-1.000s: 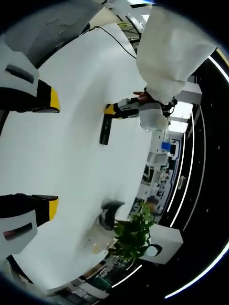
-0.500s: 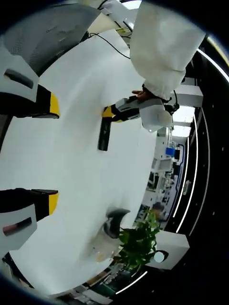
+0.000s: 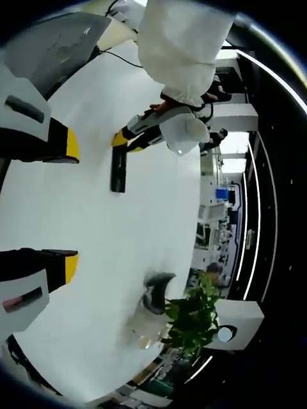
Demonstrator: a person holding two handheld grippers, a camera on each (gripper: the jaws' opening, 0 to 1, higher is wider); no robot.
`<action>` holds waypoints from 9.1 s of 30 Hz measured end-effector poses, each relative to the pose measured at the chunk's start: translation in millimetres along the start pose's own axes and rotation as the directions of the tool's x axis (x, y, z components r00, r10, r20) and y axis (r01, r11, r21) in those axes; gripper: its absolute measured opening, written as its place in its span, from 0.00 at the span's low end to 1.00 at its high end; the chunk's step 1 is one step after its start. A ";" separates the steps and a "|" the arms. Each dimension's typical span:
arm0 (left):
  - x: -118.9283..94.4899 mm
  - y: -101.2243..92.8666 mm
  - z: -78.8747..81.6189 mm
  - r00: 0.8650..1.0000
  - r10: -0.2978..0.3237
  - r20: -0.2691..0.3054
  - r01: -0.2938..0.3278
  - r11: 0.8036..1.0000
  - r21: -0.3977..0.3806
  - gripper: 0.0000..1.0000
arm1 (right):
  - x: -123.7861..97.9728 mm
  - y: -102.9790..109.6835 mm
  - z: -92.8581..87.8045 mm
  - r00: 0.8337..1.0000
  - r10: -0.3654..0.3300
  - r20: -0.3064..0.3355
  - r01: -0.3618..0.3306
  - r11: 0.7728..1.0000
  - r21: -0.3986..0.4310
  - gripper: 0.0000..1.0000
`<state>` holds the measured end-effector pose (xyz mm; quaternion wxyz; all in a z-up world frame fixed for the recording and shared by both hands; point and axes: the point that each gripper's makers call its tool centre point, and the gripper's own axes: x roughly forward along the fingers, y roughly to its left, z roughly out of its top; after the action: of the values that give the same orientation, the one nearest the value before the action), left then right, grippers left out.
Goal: Press the specified remote control buttons in sequence, fully releasing each button before pressing the next.
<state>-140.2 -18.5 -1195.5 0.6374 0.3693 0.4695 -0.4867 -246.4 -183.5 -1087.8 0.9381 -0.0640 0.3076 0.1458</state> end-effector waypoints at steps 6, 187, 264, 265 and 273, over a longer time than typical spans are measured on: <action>-0.4 -10.1 -1.8 1.000 -0.003 0.005 0.003 1.000 -0.008 0.23 | -2.6 -0.5 18.7 0.999 0.013 0.030 -0.013 1.000 0.015 0.41; -11.3 -151.4 -14.3 0.852 0.012 0.524 0.011 0.999 -0.040 0.25 | 64.0 86.2 -65.4 0.794 0.512 -0.327 -0.296 0.796 0.528 0.00; -9.2 -158.6 -4.0 0.848 -0.015 0.530 0.018 1.000 -0.001 0.25 | 61.5 89.3 -71.1 0.804 0.459 -0.379 -0.299 0.862 0.410 0.00; -9.2 -158.5 -4.0 0.848 -0.014 0.530 0.017 1.000 -0.001 0.25 | 61.6 89.6 -70.9 0.807 0.447 -0.386 -0.300 0.873 0.384 0.00; -9.6 -157.3 -4.5 0.851 -0.006 0.525 0.011 1.000 -0.006 0.25 | 61.0 89.5 -68.8 0.793 0.477 -0.378 -0.303 0.848 0.435 0.00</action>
<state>-294.3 -51.5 -1189.8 0.7408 0.2177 0.2815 -0.5698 -266.0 -98.8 -1182.1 0.7783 0.1375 0.5540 0.2617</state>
